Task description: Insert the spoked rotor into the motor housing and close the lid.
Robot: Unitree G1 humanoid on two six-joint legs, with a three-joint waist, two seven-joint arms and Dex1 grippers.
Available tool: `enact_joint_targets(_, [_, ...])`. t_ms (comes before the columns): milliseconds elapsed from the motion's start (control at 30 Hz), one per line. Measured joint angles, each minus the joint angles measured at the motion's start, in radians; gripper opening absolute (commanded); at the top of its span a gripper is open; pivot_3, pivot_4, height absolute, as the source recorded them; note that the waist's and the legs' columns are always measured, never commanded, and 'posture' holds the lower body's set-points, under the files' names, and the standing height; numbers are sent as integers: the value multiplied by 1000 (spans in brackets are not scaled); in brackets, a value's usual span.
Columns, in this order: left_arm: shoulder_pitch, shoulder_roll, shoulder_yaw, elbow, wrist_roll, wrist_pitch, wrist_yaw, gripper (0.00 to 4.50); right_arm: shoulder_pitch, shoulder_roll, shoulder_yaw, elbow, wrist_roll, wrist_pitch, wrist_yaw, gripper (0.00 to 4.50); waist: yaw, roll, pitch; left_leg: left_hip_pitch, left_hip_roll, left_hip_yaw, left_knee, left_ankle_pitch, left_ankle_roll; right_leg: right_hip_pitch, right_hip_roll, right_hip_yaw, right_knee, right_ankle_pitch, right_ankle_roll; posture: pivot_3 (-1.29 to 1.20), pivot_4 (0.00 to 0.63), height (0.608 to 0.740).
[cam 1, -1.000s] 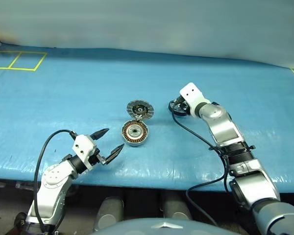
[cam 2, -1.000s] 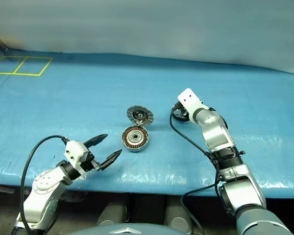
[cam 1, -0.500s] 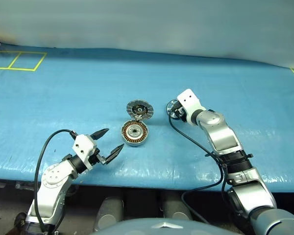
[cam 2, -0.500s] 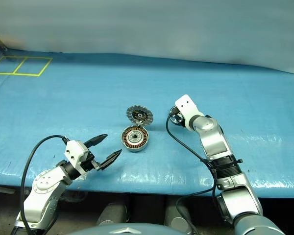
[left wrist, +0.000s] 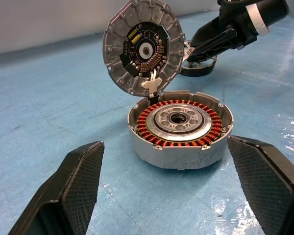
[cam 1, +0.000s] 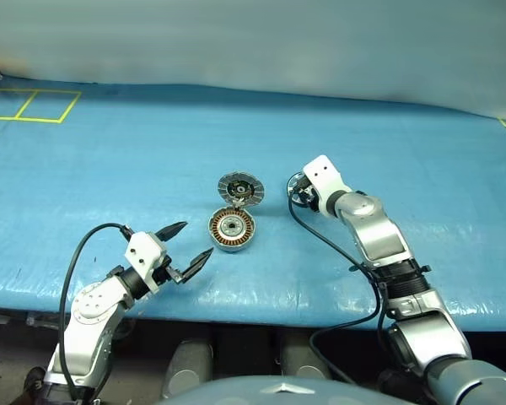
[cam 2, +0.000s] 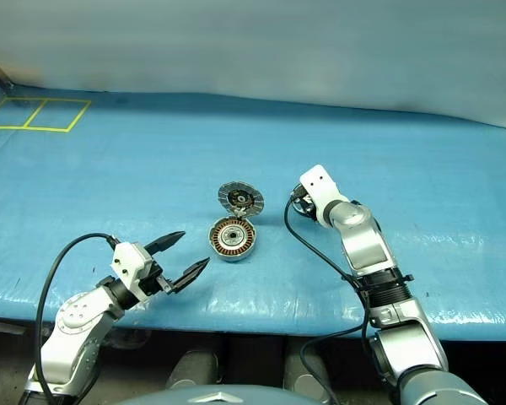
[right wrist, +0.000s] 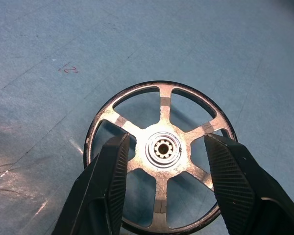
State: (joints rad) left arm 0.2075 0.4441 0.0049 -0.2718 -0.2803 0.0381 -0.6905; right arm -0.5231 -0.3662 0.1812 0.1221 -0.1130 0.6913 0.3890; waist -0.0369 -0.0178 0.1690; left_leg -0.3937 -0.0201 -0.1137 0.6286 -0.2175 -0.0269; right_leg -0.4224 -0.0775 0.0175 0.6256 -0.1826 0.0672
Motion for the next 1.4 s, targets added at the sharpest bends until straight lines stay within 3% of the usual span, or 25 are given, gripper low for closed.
enact_joint_targets(400, [0, 0, 0, 9, 4, -4, 12, 4384, 40, 13, 4, -50, -6, 42, -7, 2568, 0, -1, -2, 0, 0, -1, 0, 0, 0, 1, 0, 0, 0, 0, 0, 0, 150, 740])
enact_joint_targets(500, [-1, 0, 0, 18, 4, -5, 12, 4384, 40, 18, -3, -55, -3, 47, -9, 1748, 0, -1, -3, 1, 0, -1, 0, 0, 0, 1, 0, 0, 0, 0, 0, 0, 150, 740])
enact_joint_targets(633, [-3, -1, -3, 25, 5, -6, 11, 4384, 48, 18, -9, -75, -1, 60, -5, 1520, -2, -4, -5, 6, 1, 0, 0, 0, 0, 6, 0, 0, -1, 0, 0, 0, 150, 740])
enact_joint_targets(900, [-5, -1, -5, 30, 5, -10, 10, 4384, 86, 17, -42, -159, 26, 90, 10, 1520, 0, -2, -4, 8, 3, 0, -1, 0, 0, 7, 1, -1, -1, -1, -1, 0, 150, 740])
enact_joint_targets(1167, [-26, -2, -8, 39, 5, -24, 2, 4384, 147, -6, -132, -394, 194, 176, 116, 1520, 1, 3, 0, -1, 2, 0, -1, -1, 0, -2, 1, -1, -1, -1, 0, 0, 150, 740])
enact_joint_targets(1400, [-36, -2, -14, 54, 5, -26, -9, 4384, 195, -69, -164, -466, 257, 207, 137, 1338, 3, 2, 0, -2, 2, 0, -1, -1, 0, -2, 1, -1, -1, -1, -1, 0, 150, 740])
